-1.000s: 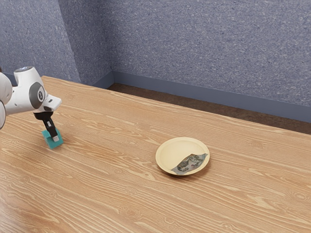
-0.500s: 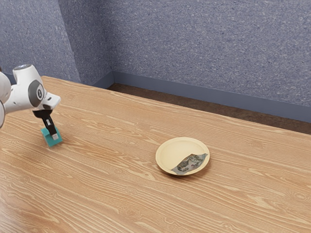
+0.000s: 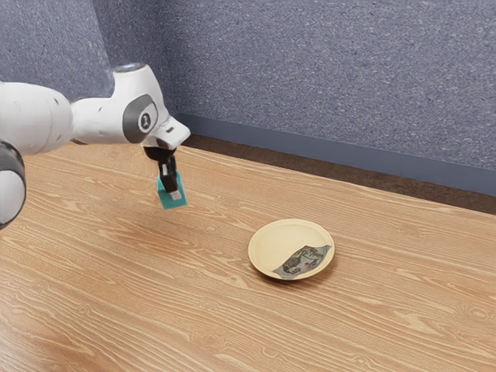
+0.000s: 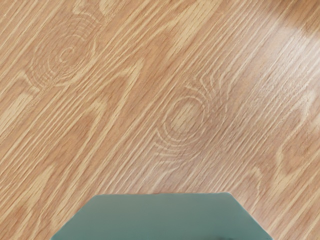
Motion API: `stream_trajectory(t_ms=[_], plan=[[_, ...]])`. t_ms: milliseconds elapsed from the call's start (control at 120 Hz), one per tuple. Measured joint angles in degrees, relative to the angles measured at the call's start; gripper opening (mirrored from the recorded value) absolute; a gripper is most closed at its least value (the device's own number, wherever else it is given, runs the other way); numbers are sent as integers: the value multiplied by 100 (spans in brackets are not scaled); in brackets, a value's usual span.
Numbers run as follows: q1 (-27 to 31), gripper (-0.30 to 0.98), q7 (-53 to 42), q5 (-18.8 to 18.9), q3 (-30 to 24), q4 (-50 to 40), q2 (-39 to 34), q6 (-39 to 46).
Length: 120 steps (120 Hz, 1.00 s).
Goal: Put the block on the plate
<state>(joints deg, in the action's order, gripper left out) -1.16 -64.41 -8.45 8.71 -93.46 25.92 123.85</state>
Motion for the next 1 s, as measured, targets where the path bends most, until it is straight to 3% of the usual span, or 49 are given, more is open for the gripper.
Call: stream_trajectory(t_ms=[117, 300, 592, 742, 842, 1000], plan=[[-834, 39, 165, 0, -1, 449, 253, -194], [-1686, 39, 457, -49, -50, 994, 766, -370], [-2061, 39, 855, -169, -253, 1318, 1278, -431], [-2072, 53, 1016, -199, -254, 1328, 1293, -448], [-2074, 59, 1123, -197, -139, 1349, 986, -598], [-2031, 64, 1618, -135, 194, 1312, -289, -1521]])
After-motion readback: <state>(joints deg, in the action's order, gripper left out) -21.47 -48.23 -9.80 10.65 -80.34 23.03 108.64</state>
